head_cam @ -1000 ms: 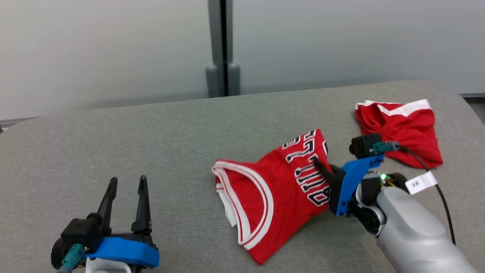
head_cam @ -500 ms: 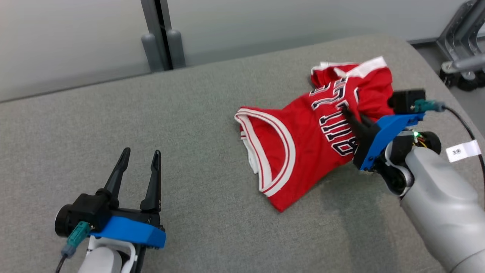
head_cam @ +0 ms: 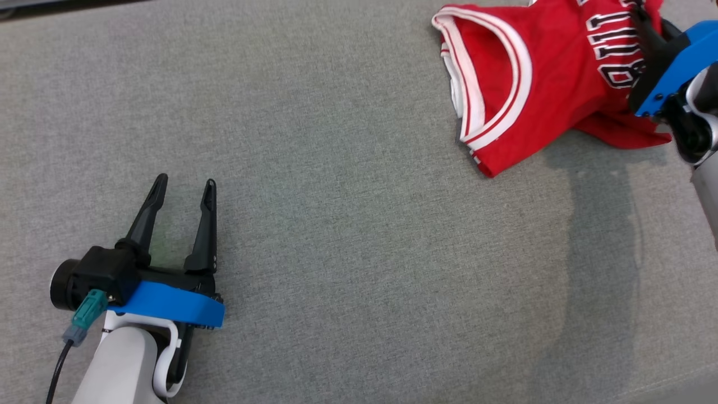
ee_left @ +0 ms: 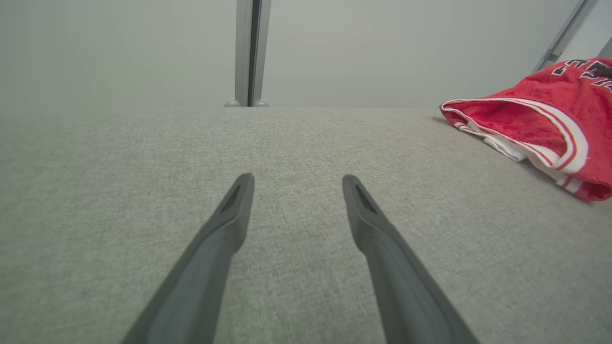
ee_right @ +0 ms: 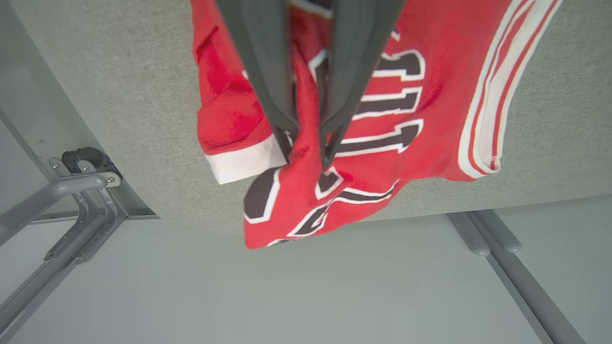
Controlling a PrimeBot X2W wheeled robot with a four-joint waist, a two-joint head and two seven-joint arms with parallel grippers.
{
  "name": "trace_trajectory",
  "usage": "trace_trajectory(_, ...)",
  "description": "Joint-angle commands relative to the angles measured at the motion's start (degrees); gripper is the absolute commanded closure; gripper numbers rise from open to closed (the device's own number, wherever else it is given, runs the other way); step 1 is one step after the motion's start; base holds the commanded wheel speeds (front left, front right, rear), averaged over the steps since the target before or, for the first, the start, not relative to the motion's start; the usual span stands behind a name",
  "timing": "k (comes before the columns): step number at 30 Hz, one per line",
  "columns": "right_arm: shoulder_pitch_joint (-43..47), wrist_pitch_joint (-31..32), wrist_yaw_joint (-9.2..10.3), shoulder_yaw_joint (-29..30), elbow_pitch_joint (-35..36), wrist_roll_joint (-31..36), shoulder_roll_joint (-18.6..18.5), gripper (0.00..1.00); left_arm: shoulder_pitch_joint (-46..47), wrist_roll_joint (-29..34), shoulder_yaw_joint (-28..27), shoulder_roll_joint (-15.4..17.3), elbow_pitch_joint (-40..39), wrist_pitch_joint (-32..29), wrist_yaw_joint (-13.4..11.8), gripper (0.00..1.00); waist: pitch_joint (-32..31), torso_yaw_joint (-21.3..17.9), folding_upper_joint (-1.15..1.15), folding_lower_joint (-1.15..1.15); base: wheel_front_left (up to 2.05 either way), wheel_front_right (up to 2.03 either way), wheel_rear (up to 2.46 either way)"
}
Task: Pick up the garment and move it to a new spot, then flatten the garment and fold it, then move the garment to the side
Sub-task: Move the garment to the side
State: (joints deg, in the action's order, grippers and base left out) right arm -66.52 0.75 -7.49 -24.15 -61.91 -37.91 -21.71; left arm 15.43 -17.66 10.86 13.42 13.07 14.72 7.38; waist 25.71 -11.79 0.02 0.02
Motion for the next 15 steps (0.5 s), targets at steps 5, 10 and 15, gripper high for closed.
trace_trajectory(5, -4.04, -2.41, 0.0, 0.87, -8.68, 7.38, 0.85, 0.0, 2.3, -0.21, 0.28, 0.24, 0.64, 0.21, -0.14, 0.0, 1.1, -0.2, -0.02, -0.02, 0.0, 0.0, 0.0)
trace_trajectory(10, -3.89, -4.77, 0.0, 2.1, -11.67, 14.39, 1.37, 0.0, 2.8, -0.57, 0.55, 0.24, 1.08, 0.33, -0.09, 0.0, 0.37, 0.21, -0.02, -0.02, 0.0, 0.0, 0.0)
trace_trajectory(15, -1.93, -10.16, 0.0, 5.1, -11.93, 20.63, 3.35, 0.0, 1.56, -1.16, -0.78, -0.02, 1.46, 0.47, -0.48, 0.0, -3.22, 1.33, -0.02, -0.02, 0.0, 0.0, 0.0)
